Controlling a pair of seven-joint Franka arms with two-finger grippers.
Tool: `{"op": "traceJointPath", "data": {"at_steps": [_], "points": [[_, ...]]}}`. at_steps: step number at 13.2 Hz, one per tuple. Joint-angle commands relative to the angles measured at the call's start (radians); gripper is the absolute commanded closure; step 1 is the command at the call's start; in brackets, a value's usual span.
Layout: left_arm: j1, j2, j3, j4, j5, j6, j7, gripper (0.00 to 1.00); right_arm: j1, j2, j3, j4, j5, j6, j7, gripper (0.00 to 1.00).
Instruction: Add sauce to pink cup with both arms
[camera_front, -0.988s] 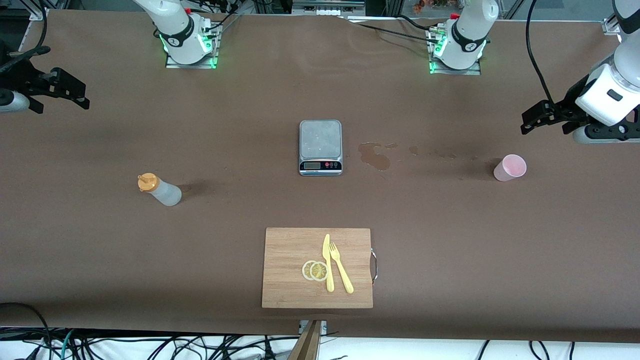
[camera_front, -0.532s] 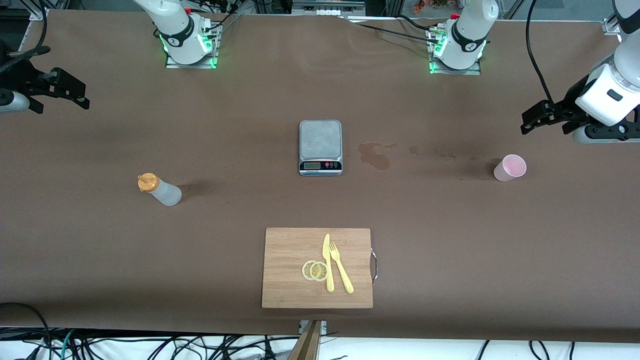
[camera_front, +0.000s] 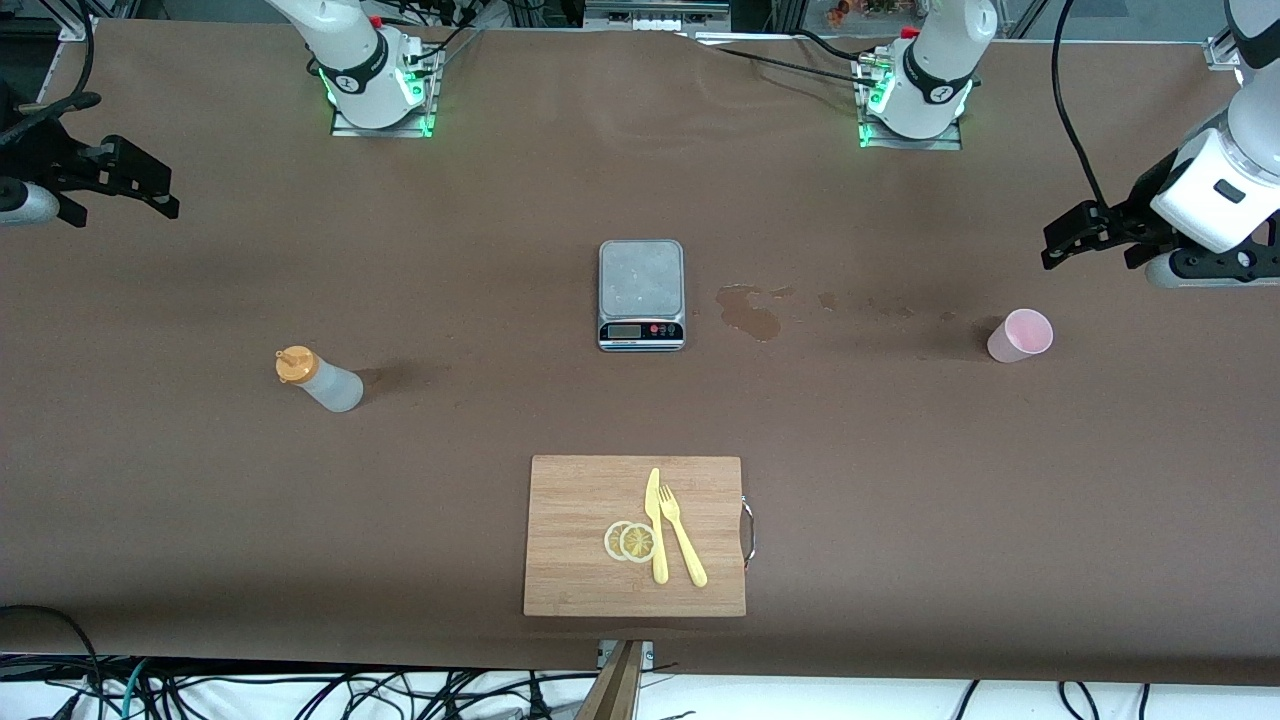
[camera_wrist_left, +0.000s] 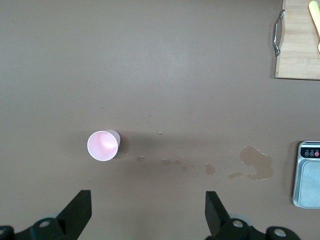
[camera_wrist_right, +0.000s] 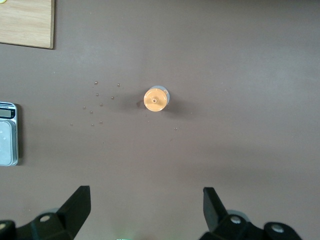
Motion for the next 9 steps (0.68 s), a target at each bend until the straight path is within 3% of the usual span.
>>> {"op": "traceJointPath", "data": {"at_steps": [1,6,9], "points": [[0.085,0.025,-0.004,0.011,0.02,-0.004,0.024,0.0,0.0,0.001,0.001,0.018,0.0,-0.016,0.012,0.0],[0.214,0.146,-0.003,-0.012,0.024,-0.007,0.024,0.0,0.0,0.001,0.003,0.018,0.001,-0.016,0.012,0.0],[0.281,0.282,-0.004,-0.029,0.047,0.021,0.109,0.0,0.0,0.001,0.001,0.018,0.001,-0.016,0.012,0.0]]}}
